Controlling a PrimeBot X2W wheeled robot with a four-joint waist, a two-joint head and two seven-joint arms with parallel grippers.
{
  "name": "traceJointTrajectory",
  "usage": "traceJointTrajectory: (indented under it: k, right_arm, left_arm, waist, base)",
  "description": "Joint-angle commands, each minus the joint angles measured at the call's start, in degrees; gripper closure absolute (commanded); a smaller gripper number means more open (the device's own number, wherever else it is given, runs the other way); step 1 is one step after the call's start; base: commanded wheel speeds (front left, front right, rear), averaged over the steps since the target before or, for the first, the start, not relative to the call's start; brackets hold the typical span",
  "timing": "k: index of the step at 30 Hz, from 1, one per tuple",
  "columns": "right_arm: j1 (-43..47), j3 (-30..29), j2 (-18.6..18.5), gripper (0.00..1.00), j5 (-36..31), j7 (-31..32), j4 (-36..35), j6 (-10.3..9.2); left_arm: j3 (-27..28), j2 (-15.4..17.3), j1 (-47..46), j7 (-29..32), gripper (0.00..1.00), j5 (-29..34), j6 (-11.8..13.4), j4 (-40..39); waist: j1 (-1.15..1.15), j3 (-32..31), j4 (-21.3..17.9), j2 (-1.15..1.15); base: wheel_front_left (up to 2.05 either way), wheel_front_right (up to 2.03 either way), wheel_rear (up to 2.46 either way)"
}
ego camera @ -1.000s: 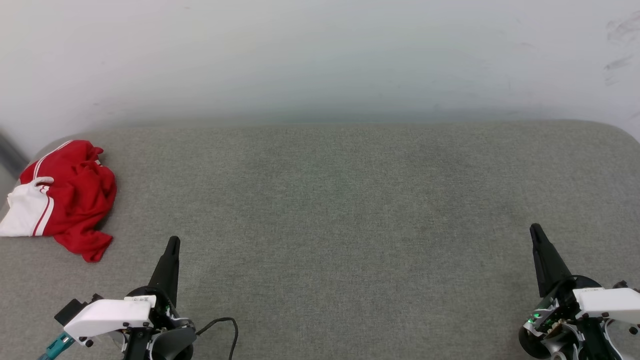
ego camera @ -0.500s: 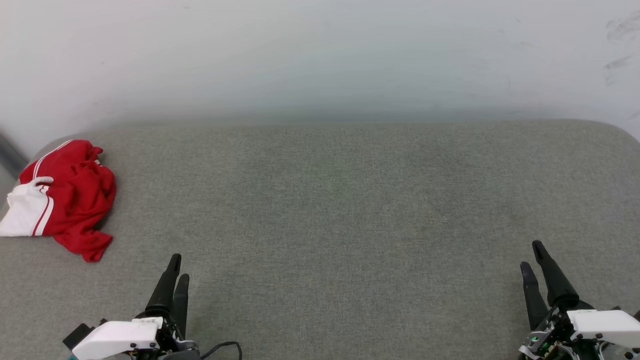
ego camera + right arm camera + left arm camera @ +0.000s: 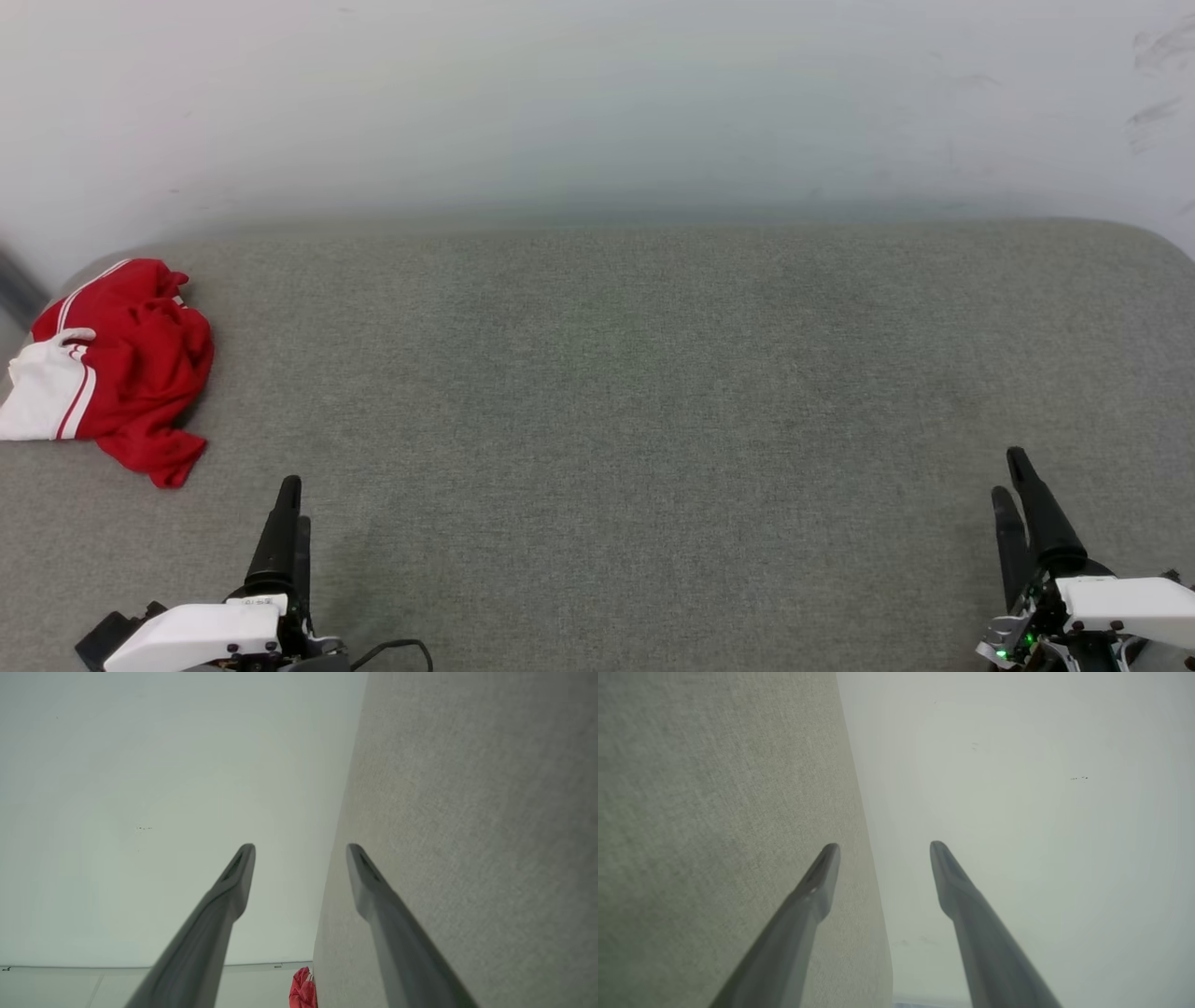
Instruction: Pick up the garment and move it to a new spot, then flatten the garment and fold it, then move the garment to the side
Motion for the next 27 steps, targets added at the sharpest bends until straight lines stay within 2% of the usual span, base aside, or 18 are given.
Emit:
traceJointTrajectory:
  k: [1,10,15,27]
  right_arm:
    - [-0.90,-0.63,-0.05,0.00,-1.79,-0.60,-0.73,0.01]
    - [-1.83,-2.81,-0.05,0.00,-12.67,-2.79,-1.94,0.01]
    - [-1.91,-3.13,-0.04,0.00,-22.46,-3.90,-4.84,0.01]
    - [-1.14,-0.71,-0.04,0.00,-44.33,-6.39,-12.50,0.01]
  left_arm:
    - [0.72,0.16,-0.94,-0.64,0.00,1.68,-0.07,-1.05]
    - [4.39,0.19,-1.34,-2.79,0.00,10.01,-0.05,-4.01]
    - [4.68,0.20,-1.13,-3.92,0.00,16.98,0.87,-8.36]
    - [-3.60,0.23,0.79,-6.37,0.00,36.89,6.42,-18.35]
  waist:
    - [0.00,0.05,0.01,0.00]
    - [0.00,0.44,-0.07,0.00]
    - [0.00,0.75,-0.21,0.00]
    - [0.00,1.38,-0.36,0.00]
  base:
    - [0.00,0.00,0.00]
    - [0.00,0.00,0.00]
    - [0.00,0.00,0.00]
    - [0.00,0.00,0.00]
